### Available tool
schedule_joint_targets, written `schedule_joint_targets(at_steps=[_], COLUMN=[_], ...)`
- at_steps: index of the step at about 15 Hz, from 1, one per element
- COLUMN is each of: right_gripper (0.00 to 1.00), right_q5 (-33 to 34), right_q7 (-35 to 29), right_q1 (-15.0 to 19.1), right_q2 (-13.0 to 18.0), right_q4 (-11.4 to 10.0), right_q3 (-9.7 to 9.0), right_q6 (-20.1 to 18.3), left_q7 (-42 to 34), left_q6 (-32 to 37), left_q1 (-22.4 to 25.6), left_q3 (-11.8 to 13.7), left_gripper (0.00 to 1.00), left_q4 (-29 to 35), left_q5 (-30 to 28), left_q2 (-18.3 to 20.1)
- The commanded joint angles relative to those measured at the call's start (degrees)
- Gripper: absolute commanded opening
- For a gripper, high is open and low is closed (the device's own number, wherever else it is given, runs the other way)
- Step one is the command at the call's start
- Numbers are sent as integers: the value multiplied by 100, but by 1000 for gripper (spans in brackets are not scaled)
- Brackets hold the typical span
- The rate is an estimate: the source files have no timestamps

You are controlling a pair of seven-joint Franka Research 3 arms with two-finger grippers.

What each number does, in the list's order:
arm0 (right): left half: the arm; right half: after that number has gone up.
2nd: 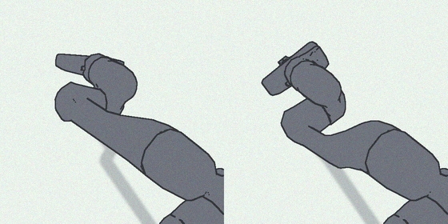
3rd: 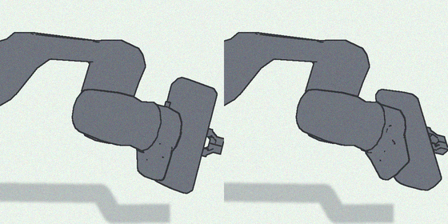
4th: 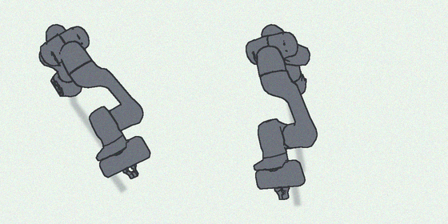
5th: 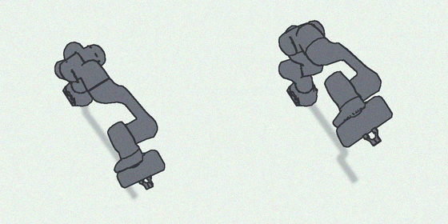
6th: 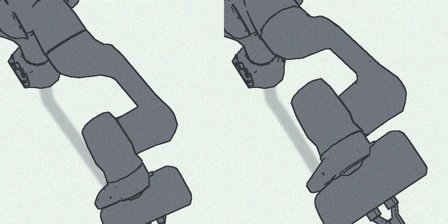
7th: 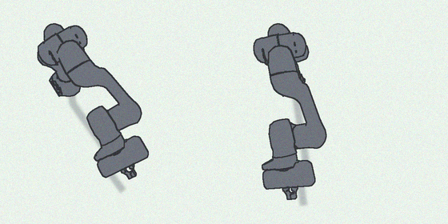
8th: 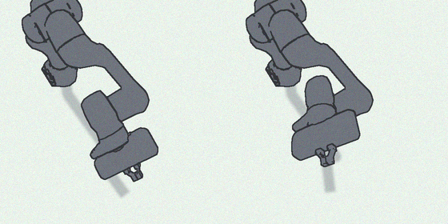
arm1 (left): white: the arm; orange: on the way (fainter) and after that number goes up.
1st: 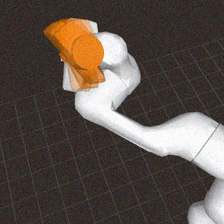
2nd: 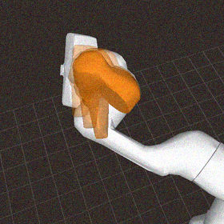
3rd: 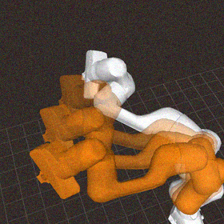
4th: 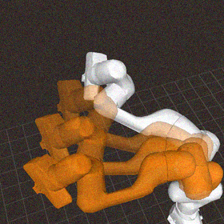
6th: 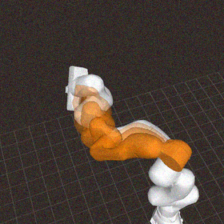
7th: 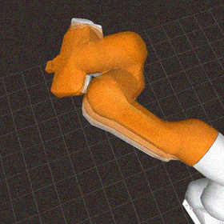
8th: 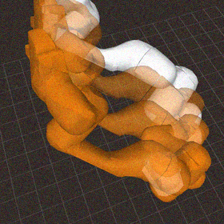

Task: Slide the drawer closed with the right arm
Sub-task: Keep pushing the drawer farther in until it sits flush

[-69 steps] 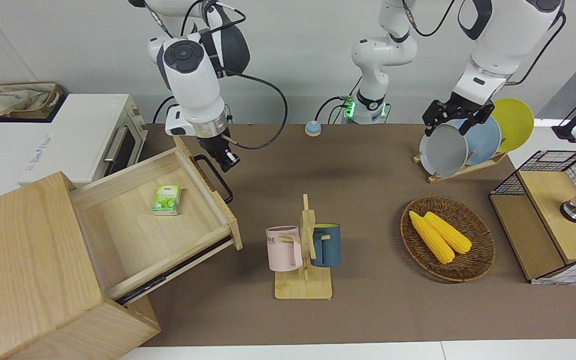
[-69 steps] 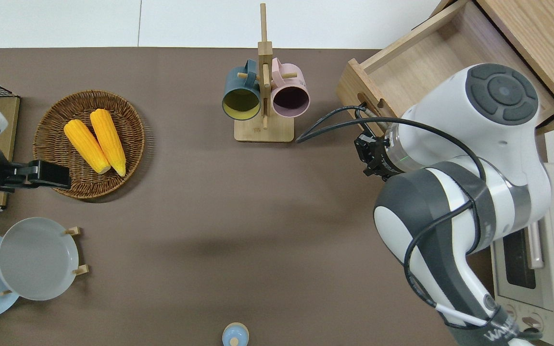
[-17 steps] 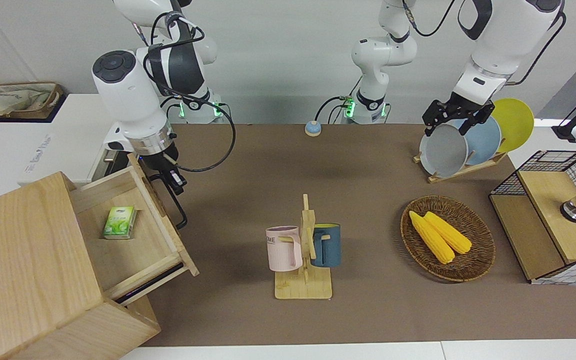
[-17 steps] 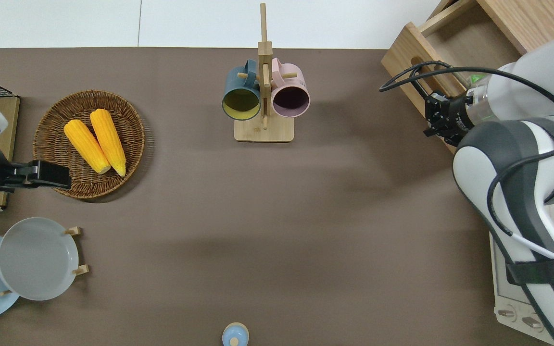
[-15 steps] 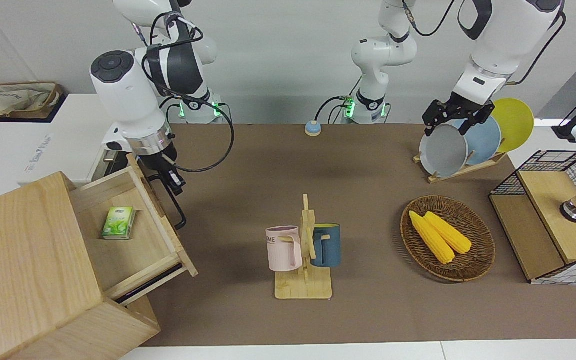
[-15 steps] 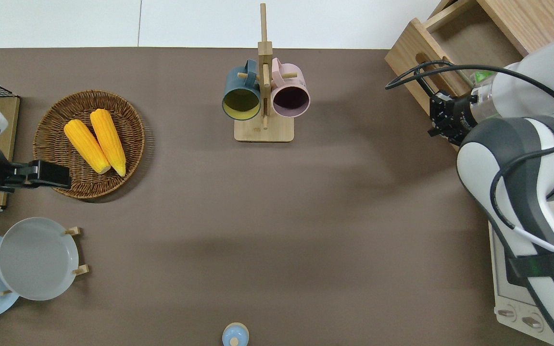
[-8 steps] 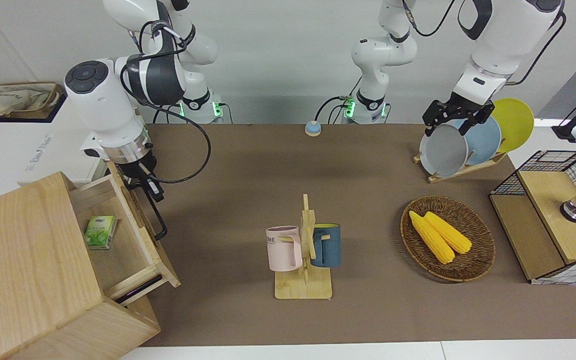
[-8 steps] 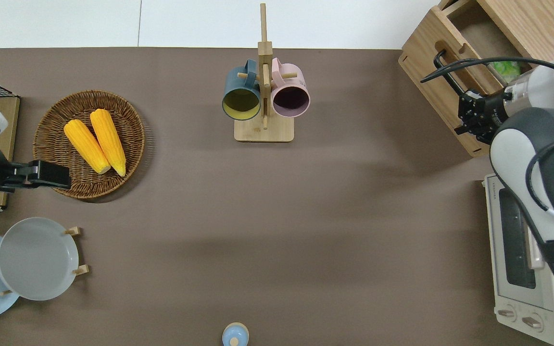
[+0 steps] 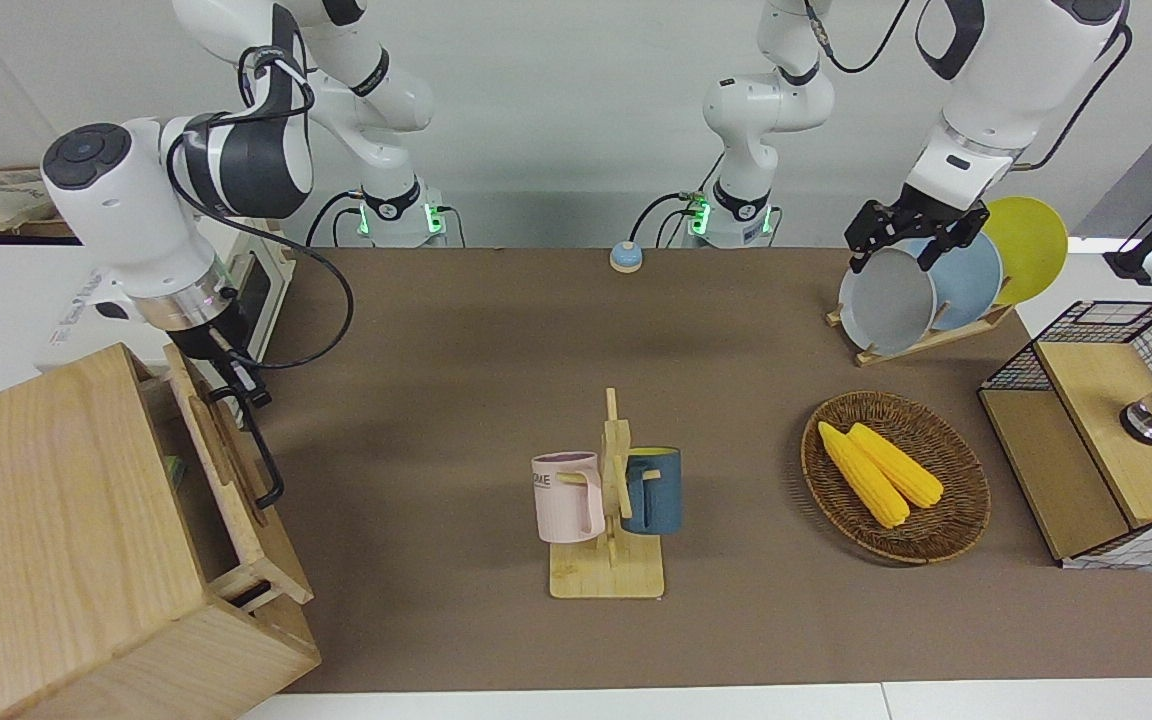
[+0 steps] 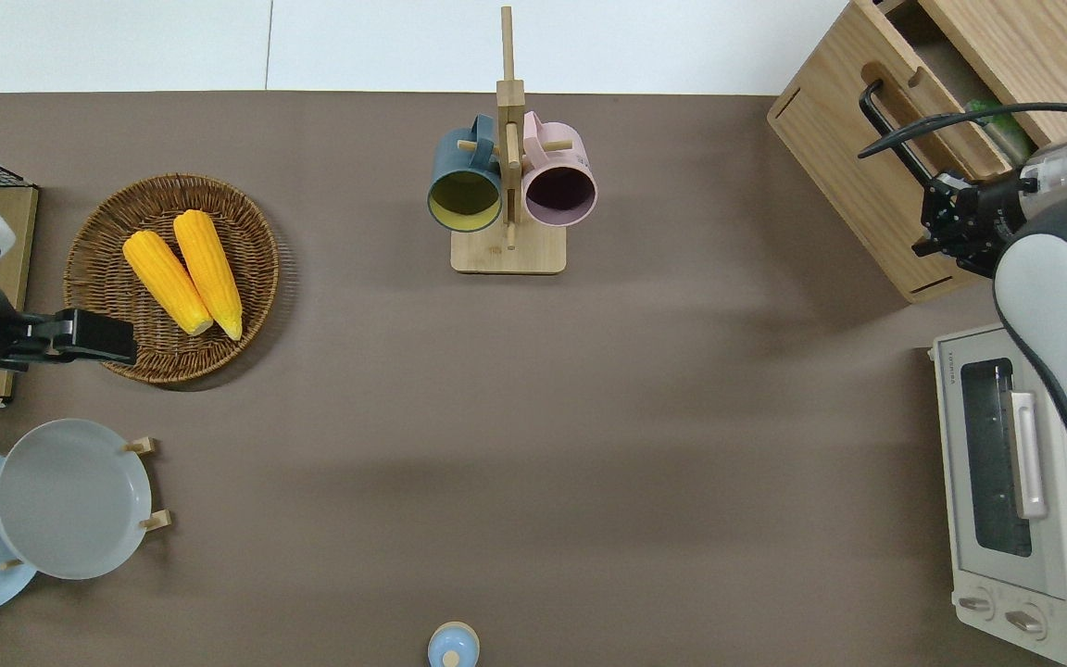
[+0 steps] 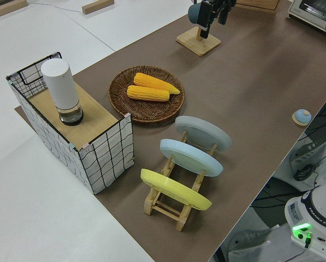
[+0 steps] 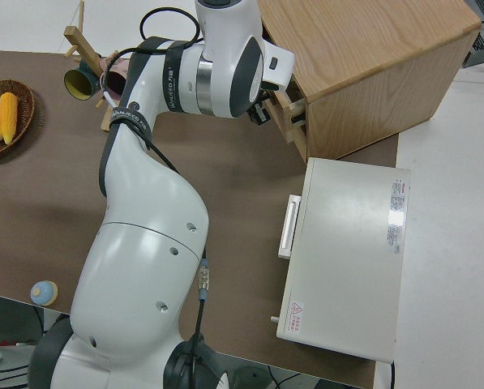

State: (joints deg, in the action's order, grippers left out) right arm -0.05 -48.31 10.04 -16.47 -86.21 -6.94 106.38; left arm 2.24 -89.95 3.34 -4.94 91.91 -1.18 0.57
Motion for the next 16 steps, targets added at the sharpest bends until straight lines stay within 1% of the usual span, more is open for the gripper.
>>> schedule_joint_targets(at_steps=[1,4,7,9,11,13,16], right_gripper=[0,0,0,0,0,0,0], right_q5=[-135,-135,-144,-196,-206,-223,-460], right_q7=[340,436,559,682,700,657,403], right_q1=[270,629,710,823,885,816,456], right_q2=[-67,-67,-67,-76,-76,-67,-32], right_q4=[201,201,201,210,210,210,210], right_q3=[-105,-324,-334,-343,-413,-413,-361], right_q6=[-12,-21,-47,-47,-47,-65,-135], left_q7=[-40,-40,-40,-40,-40,-40,-40], left_q6=[65,65,65,74,65,74,65], left_q1=[-26,-26,-35,-26,-26,-26,-26], left_q3=[28,28,28,28,28,28,28], left_gripper=[995,998,995,998,998,998,998], left_q4=[28,28,28,28,28,28,28], left_q5=[65,65,65,65,65,65,65], left_q2=[57,57,57,57,57,57,57])
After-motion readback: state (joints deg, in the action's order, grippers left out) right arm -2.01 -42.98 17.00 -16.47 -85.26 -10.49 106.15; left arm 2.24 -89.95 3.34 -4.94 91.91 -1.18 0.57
